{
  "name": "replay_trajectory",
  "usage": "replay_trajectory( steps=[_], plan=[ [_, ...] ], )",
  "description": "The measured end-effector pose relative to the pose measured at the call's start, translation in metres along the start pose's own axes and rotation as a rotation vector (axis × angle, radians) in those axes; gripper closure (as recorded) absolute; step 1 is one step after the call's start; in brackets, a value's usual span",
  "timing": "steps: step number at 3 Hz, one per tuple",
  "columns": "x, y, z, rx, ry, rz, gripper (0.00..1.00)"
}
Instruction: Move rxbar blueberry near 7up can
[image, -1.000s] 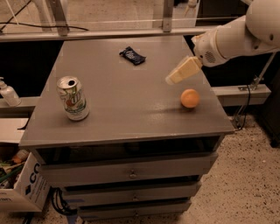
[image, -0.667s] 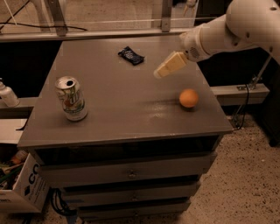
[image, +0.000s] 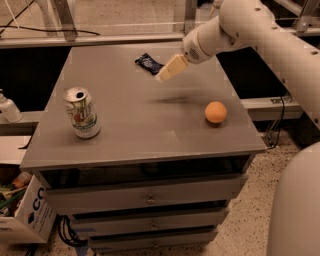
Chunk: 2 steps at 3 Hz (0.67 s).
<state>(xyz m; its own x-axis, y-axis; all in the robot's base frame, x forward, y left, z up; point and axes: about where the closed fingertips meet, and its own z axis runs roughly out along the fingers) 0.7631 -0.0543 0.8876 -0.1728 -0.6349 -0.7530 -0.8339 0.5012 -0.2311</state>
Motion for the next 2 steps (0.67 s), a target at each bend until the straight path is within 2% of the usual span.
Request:
replay_trajectory(
  steps=[2],
  plan=[
    [-0.002,0.001,0.076,-0.046,0.069,0.009,0.00]
  ],
)
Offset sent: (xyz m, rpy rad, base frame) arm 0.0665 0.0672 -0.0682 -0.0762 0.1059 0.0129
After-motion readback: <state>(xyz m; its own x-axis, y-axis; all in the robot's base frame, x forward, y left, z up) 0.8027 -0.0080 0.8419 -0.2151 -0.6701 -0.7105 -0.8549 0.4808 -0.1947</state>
